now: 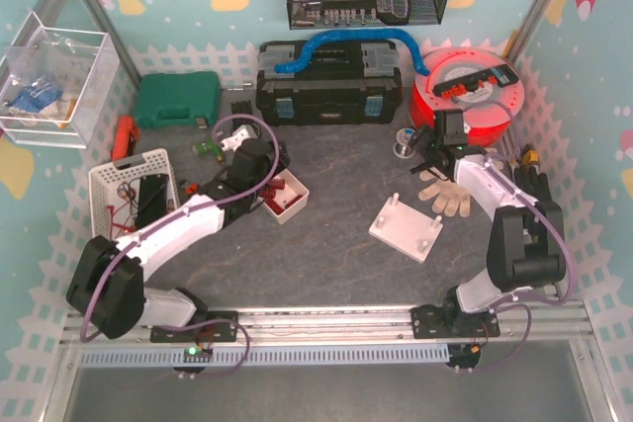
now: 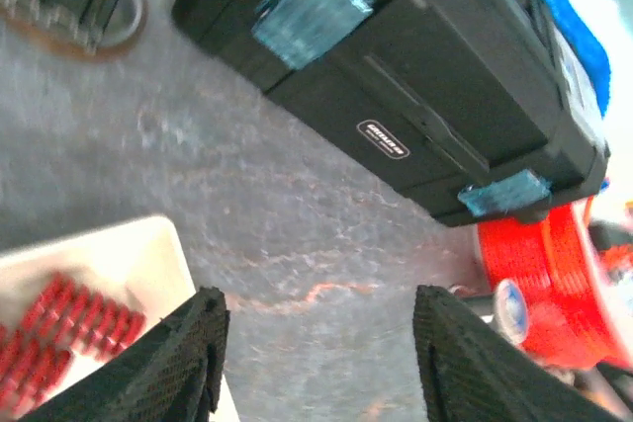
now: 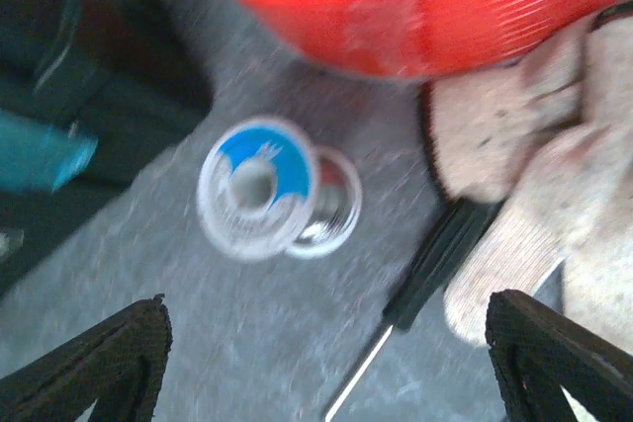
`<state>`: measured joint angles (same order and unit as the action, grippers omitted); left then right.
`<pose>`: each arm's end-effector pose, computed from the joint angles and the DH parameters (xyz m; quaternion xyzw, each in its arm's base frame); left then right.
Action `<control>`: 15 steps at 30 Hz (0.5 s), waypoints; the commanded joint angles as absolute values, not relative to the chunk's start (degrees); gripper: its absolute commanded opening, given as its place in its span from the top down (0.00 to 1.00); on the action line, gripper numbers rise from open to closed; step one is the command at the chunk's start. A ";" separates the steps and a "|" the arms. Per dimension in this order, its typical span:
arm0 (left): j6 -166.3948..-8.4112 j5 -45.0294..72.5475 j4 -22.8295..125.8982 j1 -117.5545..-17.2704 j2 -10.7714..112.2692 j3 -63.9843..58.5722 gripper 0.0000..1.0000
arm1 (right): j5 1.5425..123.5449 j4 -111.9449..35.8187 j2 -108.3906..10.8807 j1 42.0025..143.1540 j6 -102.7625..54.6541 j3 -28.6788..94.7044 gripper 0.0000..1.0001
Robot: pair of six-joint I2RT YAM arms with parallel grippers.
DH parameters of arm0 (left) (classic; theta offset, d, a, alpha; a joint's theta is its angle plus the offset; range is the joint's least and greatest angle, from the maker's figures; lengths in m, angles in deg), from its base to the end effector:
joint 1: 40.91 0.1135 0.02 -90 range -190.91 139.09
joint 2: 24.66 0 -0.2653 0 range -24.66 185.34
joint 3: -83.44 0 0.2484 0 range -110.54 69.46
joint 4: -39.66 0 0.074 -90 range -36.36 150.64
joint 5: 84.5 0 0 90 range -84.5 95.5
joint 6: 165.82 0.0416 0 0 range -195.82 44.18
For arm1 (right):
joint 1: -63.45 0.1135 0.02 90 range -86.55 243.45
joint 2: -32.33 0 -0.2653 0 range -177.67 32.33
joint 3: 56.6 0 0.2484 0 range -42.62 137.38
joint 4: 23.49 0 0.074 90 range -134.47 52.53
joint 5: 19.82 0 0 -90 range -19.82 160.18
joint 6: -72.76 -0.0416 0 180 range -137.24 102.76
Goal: Install the large spring
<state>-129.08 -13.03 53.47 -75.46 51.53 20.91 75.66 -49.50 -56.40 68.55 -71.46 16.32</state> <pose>0.2535 -0.1585 0.2601 -0.2196 0.8188 -0.2561 0.4645 0.3381 0.0262 0.2341 0.3968 0.8213 0.1638 0.3759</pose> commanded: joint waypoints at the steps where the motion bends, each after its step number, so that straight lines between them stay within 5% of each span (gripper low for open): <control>1: -148.73 -2.34 63.22 -72.34 54.57 18.04 0.52 | 74.87 -56.26 -53.47 74.30 -58.28 16.73 0.11; 4: -155.51 -0.04 65.46 -71.71 56.29 16.48 0.63 | 79.90 -57.52 -51.61 78.94 -55.48 15.63 0.07; 15: -168.11 0.24 79.99 -71.18 66.46 8.54 0.67 | 85.39 -51.92 -47.26 82.00 -57.45 8.09 0.01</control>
